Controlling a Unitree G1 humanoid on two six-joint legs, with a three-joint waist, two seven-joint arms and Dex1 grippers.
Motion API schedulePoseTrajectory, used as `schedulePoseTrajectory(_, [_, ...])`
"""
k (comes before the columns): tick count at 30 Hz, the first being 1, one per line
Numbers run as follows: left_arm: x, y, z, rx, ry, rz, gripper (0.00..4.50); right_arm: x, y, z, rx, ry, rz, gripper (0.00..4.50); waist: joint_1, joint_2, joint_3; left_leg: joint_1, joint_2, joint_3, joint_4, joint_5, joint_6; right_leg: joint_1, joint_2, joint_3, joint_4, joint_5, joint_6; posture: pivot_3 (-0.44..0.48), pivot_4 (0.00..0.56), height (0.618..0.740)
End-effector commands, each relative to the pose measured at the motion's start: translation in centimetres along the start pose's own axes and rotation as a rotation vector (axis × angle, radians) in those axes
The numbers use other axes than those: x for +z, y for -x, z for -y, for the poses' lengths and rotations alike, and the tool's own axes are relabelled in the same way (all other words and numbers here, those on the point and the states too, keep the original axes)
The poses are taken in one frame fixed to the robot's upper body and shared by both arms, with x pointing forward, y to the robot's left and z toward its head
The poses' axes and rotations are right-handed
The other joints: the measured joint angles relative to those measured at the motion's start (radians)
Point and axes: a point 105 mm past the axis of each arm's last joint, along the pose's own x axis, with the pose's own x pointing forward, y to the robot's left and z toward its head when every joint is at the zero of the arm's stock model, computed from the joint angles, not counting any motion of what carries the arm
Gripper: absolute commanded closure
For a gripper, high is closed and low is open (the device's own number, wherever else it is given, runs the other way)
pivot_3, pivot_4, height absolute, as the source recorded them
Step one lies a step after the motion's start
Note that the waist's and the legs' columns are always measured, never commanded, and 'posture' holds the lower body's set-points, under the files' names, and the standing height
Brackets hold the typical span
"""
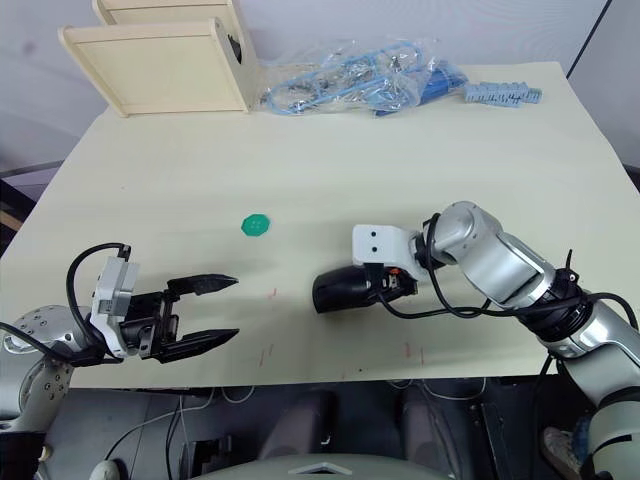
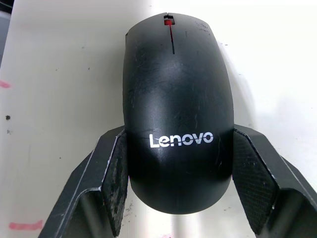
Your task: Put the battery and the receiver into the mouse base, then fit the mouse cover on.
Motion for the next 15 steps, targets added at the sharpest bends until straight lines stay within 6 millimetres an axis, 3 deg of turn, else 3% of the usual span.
schedulePoseTrajectory(1, [0.69,0.09,0.26,0.0,-0.042,0.007,0.0,-0.08,0.01,-0.09,0.004,0.024,-0.016,2.09,0.0,0.0,0.0,0.0,0.0,0.0,0.0,0.0,0.0,0.0,0.0,0.0,0.0,0.0,0.0,0.0,0.15,0.74])
schedulePoseTrajectory(15, [0.49,0.02,0.76,-0.001,-0.03,0.005,0.0,-0.63,-0.54,0.66,0.032,0.037,-0.06,2.09,0.0,0.0,0.0,0.0,0.0,0.0,0.0,0.0,0.0,0.001,0.0,0.0,0.0,0.0,0.0,0.0,0.15,0.74])
